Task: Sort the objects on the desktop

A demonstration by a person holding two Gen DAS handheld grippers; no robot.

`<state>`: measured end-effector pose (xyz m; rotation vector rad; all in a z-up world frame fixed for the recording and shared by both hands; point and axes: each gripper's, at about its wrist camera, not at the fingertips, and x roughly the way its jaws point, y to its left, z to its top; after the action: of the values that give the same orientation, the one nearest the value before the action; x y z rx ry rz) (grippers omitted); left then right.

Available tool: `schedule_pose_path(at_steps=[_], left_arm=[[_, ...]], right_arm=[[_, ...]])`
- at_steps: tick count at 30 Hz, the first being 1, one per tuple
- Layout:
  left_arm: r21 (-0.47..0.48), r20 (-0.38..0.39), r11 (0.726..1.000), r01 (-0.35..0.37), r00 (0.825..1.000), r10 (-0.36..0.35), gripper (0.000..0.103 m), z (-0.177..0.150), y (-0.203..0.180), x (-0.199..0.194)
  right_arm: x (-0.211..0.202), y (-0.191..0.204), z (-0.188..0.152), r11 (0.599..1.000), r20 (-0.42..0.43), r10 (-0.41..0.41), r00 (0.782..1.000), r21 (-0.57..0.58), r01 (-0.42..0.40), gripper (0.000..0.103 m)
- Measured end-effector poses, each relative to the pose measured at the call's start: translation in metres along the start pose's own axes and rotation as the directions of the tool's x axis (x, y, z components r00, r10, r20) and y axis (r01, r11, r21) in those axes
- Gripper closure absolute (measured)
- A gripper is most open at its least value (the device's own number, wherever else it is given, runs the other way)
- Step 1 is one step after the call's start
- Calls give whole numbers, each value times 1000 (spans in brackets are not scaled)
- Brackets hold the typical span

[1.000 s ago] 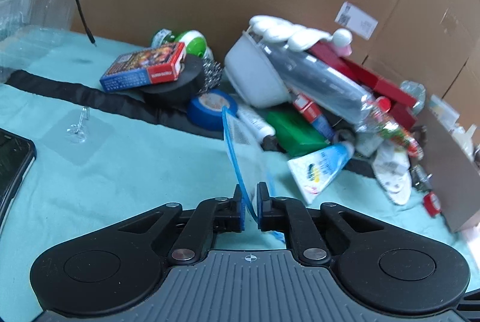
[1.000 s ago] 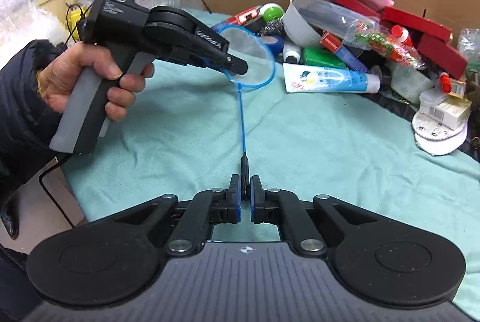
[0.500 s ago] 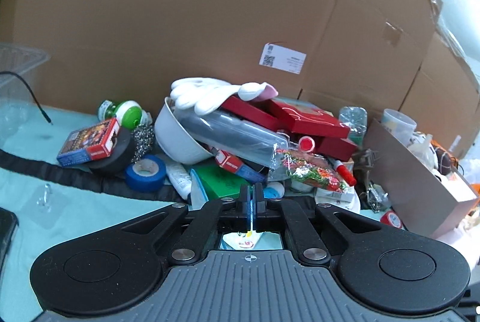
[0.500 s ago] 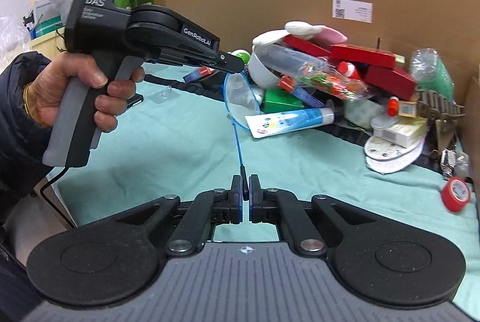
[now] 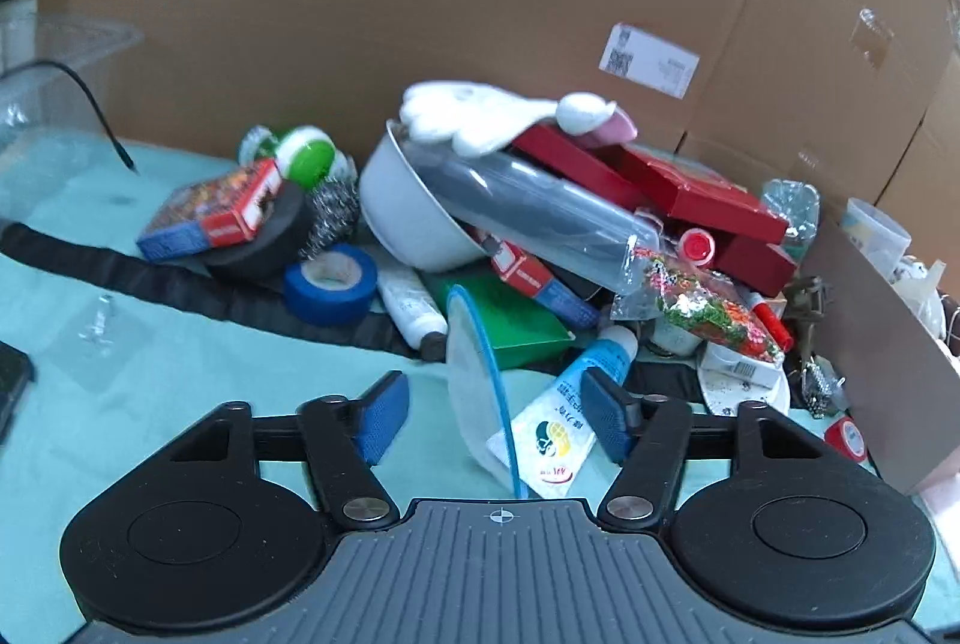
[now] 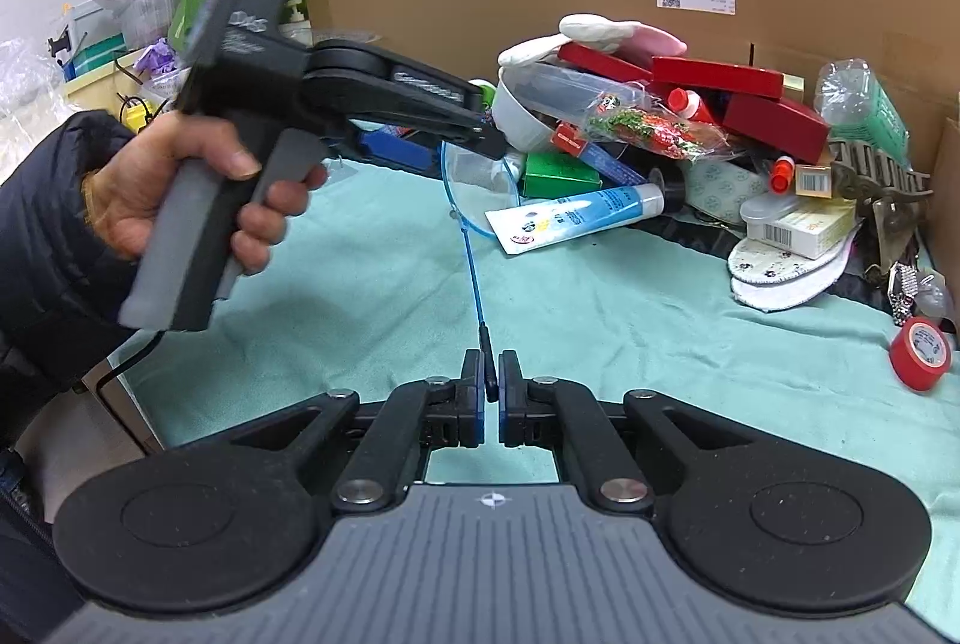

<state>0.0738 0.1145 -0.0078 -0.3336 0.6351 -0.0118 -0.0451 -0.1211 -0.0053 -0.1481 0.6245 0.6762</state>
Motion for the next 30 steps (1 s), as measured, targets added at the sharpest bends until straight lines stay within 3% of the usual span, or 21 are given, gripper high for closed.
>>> schedule_pose_path(at_steps=[1, 2, 3, 6, 9, 17, 24, 30], left_arm=[[-7, -30, 1000, 15, 999, -15, 87, 2, 0, 7], [-14, -63, 999, 35, 997, -36, 101, 2, 2, 14], [-24, -76, 998, 50, 996, -51, 103, 1, 3, 17], [16, -49, 999, 35, 998, -34, 103, -3, -2, 8], [-8, -15, 999, 35, 999, -35, 103, -1, -2, -11], [37, 142, 999, 40, 989, -44, 103, 28, -38, -61], [144, 156, 978, 149, 973, -171, 103, 57, -118, -41], [206, 122, 939, 276, 945, -304, 103, 74, -212, -5]], right_arm=[[0, 0, 0, 1000, -2, 0, 1000, 0, 0, 99], [0, 0, -1, 1000, -4, 1, 1000, 1, -1, 99], [0, 0, -1, 1000, -5, 4, 1000, 0, -4, 99], [-2, 2, -1, 1000, -4, 9, 1000, -15, -9, 99], [-8, 3, 2, 999, 6, 32, 999, -21, -32, 99], [-38, 1, 19, 997, 111, 48, 993, -59, -41, 99], [-72, -38, 23, 994, 175, -98, 980, -22, 103, 99], [-110, -88, 21, 964, 204, -267, 942, 43, 263, 99]])
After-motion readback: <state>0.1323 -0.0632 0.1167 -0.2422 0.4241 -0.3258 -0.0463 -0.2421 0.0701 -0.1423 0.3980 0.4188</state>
